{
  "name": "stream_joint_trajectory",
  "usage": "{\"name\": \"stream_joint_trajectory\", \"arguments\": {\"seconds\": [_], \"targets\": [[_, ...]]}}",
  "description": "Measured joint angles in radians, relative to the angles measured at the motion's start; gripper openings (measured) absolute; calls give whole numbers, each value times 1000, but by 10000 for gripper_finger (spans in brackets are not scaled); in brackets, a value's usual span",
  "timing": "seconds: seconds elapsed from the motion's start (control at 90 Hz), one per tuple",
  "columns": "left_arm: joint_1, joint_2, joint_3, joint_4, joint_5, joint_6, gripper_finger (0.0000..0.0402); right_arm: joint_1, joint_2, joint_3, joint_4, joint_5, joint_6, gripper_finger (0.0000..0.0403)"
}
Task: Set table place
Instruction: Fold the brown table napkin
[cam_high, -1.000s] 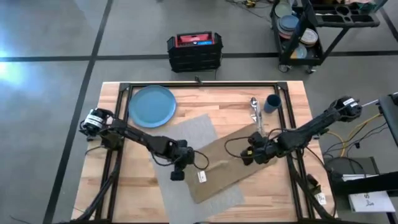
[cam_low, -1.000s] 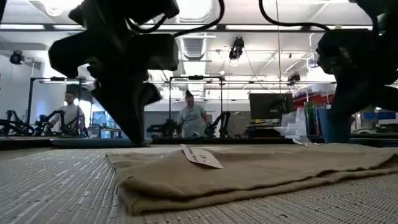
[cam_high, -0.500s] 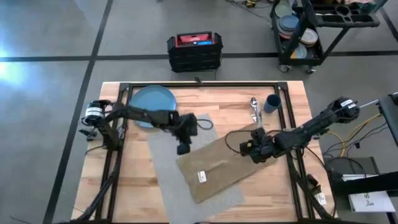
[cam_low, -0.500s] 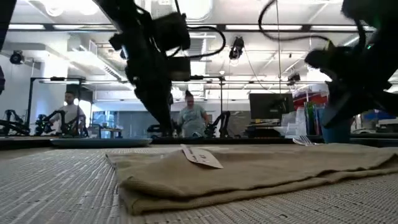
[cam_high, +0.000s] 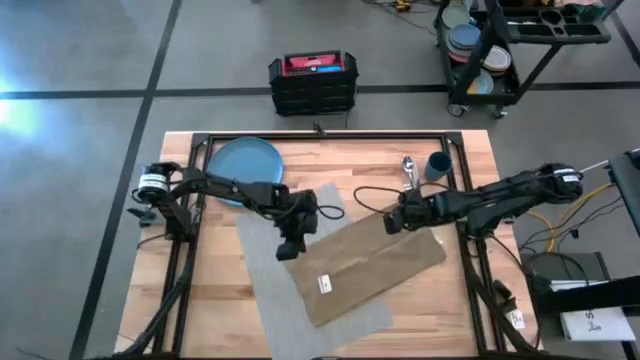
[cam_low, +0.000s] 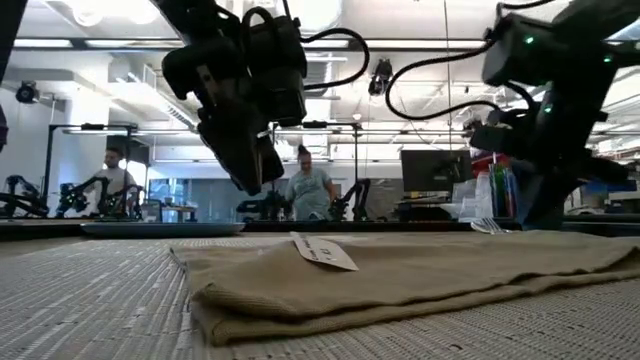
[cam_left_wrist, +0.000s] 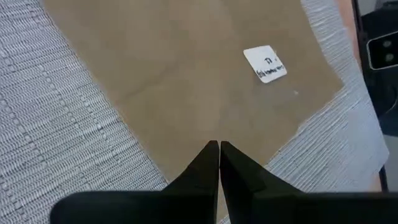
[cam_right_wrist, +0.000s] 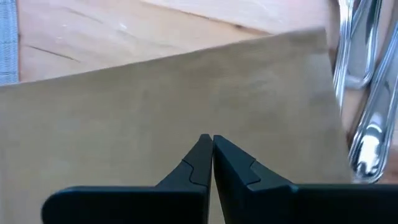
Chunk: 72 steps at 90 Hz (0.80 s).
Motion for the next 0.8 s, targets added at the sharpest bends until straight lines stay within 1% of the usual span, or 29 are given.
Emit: {"name": "stream_joint_trajectory", "arguments": {"seconds": [0.144,0.311,0.467,0.589,0.667,0.8], "targets": [[1,0,0,1,-38,-16,0,-51,0,-1,-1,-12,-66,0],[0,0,-1,9,-39,-17,0,-110,0,-2,-1,-23,-122,0],[0,0,-1,11,-39,-17,0,-137,0,-2,0,-33,-151,0],[0,0,-1,12,-39,-17,0,-127,0,-2,-1,-72,-153,0],[0,0,-1,12,-39,-17,0,-98,0,-2,-1,-100,-149,0],[0,1,-7,15,-40,-10,0,-39,0,-2,-3,-105,-104,0]]}}
